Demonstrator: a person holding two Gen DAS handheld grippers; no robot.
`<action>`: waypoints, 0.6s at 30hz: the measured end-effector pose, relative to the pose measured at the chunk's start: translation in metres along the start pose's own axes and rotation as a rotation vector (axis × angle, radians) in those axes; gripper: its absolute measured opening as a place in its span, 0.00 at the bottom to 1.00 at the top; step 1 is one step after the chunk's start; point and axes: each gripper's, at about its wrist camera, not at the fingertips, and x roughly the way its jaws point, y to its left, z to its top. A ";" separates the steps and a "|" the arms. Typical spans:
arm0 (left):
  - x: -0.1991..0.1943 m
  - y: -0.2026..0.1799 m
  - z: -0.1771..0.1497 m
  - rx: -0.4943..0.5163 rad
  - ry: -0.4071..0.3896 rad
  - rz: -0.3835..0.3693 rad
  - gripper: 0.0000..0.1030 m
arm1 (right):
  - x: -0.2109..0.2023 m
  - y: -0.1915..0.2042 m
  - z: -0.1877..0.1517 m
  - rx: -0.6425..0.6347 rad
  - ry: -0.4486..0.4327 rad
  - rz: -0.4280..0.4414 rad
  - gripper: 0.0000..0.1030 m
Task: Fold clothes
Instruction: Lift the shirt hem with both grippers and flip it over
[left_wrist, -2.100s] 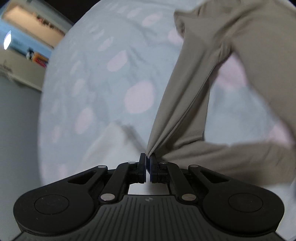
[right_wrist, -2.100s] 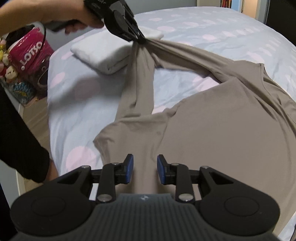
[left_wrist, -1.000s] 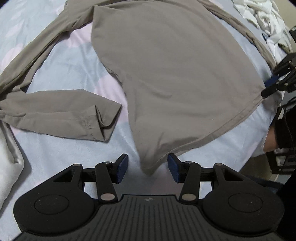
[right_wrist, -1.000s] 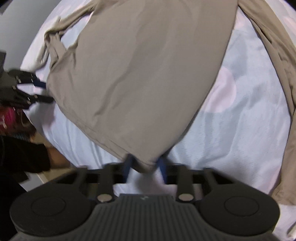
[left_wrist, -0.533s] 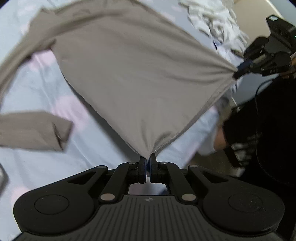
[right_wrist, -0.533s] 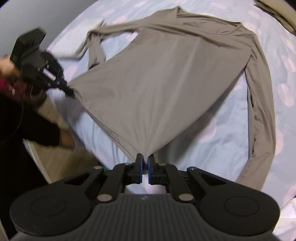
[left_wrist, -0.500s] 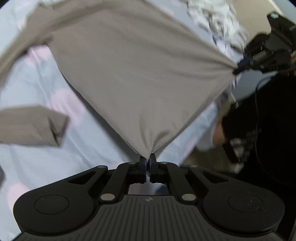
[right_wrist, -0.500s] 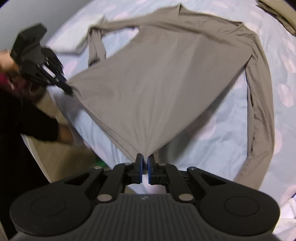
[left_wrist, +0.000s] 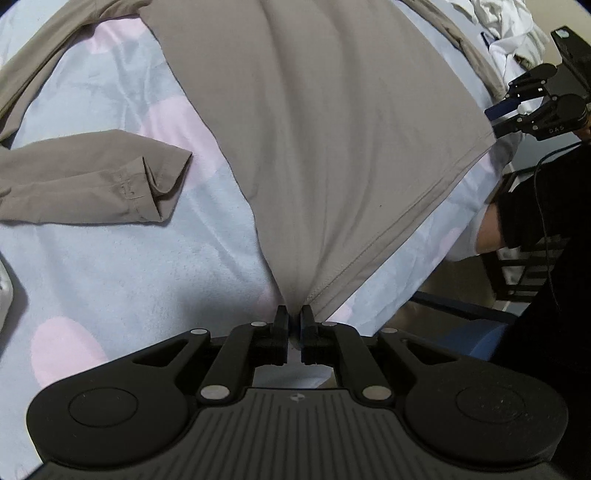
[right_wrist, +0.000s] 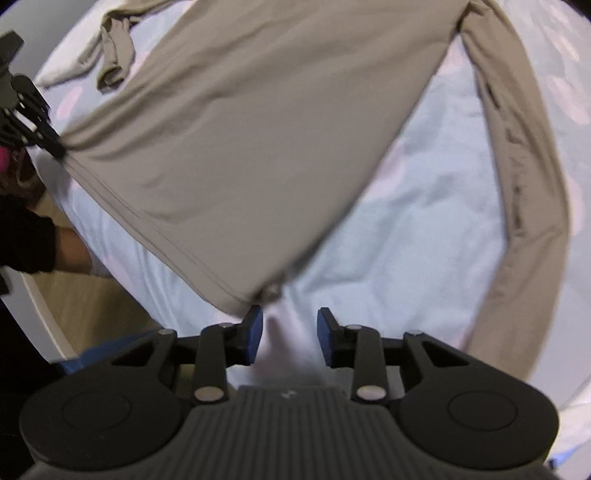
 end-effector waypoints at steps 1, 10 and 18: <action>0.000 -0.001 0.002 -0.003 -0.003 0.000 0.03 | 0.003 0.000 0.001 0.002 -0.007 0.009 0.34; -0.005 0.005 0.003 -0.040 -0.031 0.001 0.03 | 0.006 -0.002 0.003 0.012 -0.043 0.001 0.02; -0.004 -0.015 0.003 0.041 -0.015 -0.026 0.03 | -0.044 0.000 -0.013 0.027 -0.023 0.006 0.01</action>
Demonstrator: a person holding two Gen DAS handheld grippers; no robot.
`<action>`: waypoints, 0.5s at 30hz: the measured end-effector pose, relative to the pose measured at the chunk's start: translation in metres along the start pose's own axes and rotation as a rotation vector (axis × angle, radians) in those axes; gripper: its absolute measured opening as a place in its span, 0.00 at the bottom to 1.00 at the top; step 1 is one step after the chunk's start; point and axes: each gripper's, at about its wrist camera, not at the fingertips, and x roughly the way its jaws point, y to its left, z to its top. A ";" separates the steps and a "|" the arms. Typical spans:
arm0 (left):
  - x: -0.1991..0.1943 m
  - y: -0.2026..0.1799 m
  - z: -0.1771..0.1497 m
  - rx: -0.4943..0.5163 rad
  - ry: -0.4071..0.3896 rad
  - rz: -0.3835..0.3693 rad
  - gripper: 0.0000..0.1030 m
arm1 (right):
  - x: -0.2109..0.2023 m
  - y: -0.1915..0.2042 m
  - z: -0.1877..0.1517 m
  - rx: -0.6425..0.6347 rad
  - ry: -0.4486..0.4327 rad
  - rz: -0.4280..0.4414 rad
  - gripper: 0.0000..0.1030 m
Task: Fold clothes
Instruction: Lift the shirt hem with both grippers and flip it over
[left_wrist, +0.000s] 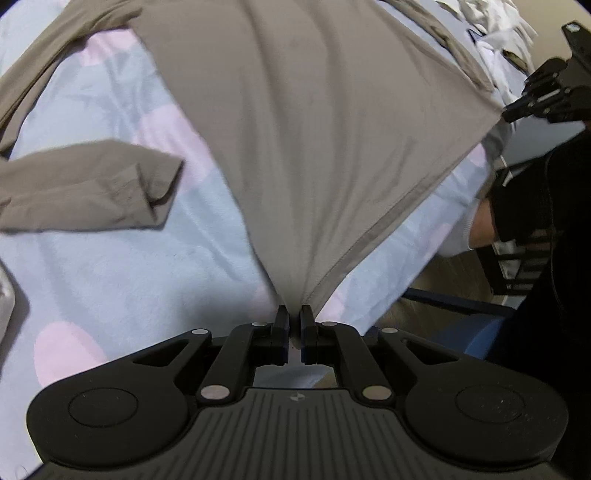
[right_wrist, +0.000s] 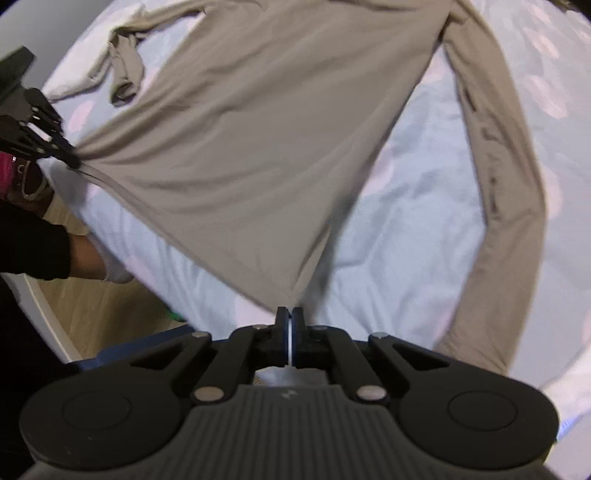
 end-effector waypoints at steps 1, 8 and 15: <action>-0.003 0.001 0.002 0.006 0.000 -0.005 0.03 | -0.010 0.002 -0.002 -0.004 -0.004 -0.002 0.01; 0.009 -0.013 0.009 0.066 0.065 -0.005 0.03 | 0.000 -0.007 -0.018 0.015 0.090 -0.051 0.01; 0.029 -0.027 0.003 0.097 0.127 0.015 0.03 | 0.060 -0.014 -0.022 -0.023 0.197 -0.067 0.00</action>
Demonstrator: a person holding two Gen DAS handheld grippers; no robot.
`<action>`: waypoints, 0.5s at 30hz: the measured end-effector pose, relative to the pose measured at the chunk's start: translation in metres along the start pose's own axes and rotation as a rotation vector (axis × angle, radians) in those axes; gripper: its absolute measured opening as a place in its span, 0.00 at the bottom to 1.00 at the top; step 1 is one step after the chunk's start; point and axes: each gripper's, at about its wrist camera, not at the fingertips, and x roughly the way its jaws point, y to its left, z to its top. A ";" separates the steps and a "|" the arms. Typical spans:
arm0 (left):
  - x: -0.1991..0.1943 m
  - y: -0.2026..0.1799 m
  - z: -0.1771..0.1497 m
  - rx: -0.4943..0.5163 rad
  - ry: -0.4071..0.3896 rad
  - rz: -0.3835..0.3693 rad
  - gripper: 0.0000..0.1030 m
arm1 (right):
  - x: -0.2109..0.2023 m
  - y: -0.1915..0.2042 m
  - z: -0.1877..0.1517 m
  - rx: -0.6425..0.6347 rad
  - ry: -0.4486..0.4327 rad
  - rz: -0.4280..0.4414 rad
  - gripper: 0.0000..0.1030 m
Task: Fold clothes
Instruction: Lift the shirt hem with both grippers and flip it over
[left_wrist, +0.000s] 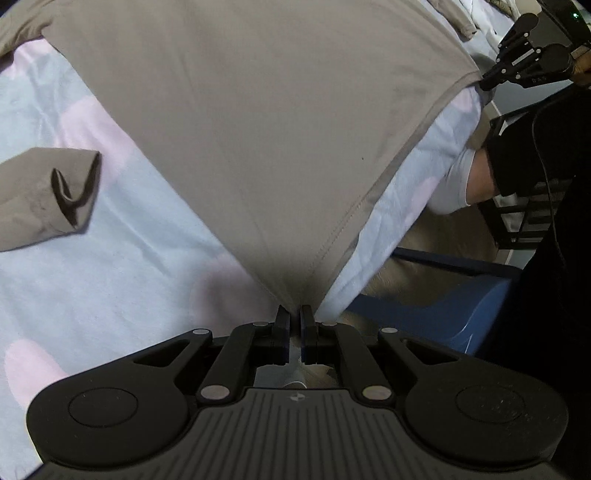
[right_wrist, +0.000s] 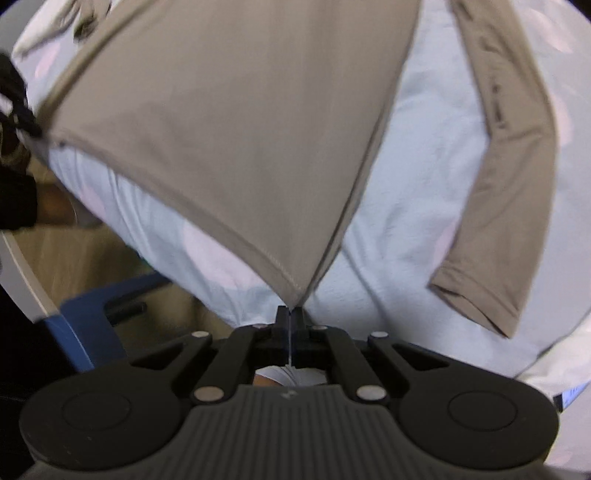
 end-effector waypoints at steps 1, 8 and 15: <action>0.002 0.000 -0.001 -0.003 0.004 -0.002 0.03 | 0.003 0.003 0.000 -0.018 0.020 -0.003 0.00; 0.006 -0.002 -0.003 0.015 0.047 0.040 0.24 | -0.013 0.000 0.004 -0.008 -0.026 -0.020 0.06; -0.026 0.005 0.000 0.105 0.111 0.059 0.33 | -0.059 -0.004 0.044 -0.045 -0.147 -0.025 0.18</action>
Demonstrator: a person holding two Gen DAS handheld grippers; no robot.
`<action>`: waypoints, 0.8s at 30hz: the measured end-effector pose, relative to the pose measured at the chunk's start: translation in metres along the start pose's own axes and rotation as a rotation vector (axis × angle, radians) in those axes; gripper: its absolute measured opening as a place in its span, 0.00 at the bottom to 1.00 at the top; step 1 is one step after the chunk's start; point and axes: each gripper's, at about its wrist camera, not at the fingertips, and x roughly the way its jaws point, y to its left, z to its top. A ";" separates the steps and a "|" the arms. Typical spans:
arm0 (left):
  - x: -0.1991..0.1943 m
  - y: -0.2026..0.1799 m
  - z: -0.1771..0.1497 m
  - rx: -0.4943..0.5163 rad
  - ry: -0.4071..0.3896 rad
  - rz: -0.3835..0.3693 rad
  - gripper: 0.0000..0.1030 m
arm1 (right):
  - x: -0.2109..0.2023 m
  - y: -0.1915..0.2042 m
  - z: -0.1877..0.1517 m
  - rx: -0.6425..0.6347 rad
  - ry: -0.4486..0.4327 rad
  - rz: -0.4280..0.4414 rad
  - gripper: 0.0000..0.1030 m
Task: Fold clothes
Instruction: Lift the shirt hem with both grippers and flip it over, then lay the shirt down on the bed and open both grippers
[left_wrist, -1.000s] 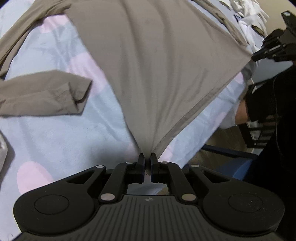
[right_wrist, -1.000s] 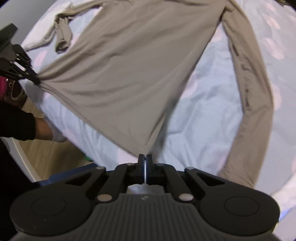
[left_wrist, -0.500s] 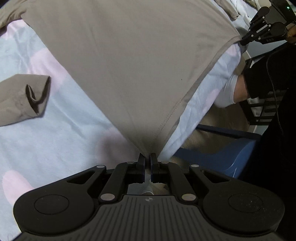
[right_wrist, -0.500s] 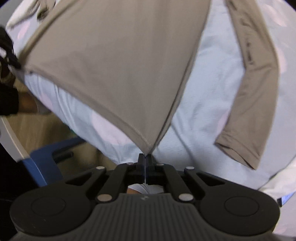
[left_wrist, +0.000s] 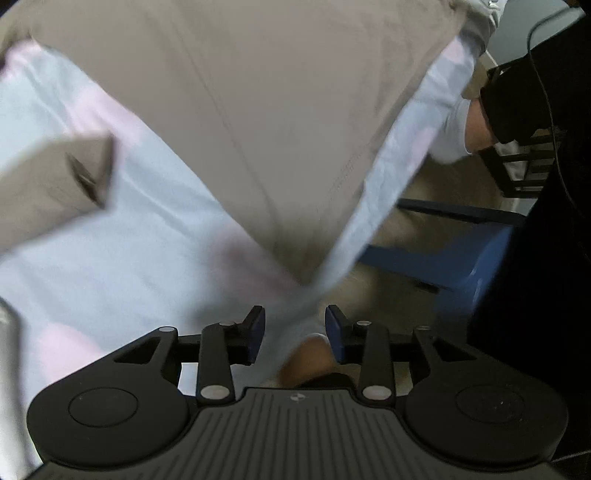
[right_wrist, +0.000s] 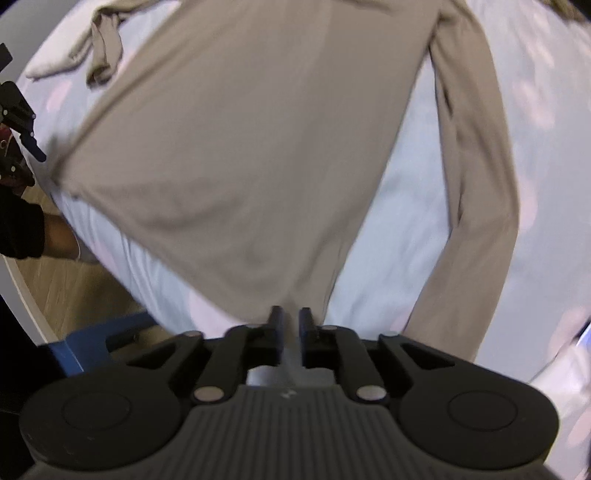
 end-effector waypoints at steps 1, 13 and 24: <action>-0.014 0.009 0.005 -0.015 -0.038 0.021 0.33 | -0.005 -0.002 0.009 -0.020 -0.018 -0.003 0.30; -0.131 0.189 0.142 -0.060 -0.398 0.295 0.43 | -0.031 -0.103 0.164 -0.368 -0.303 -0.105 0.37; -0.116 0.301 0.222 -0.072 -0.540 0.291 0.43 | 0.016 -0.210 0.291 -0.364 -0.370 -0.101 0.43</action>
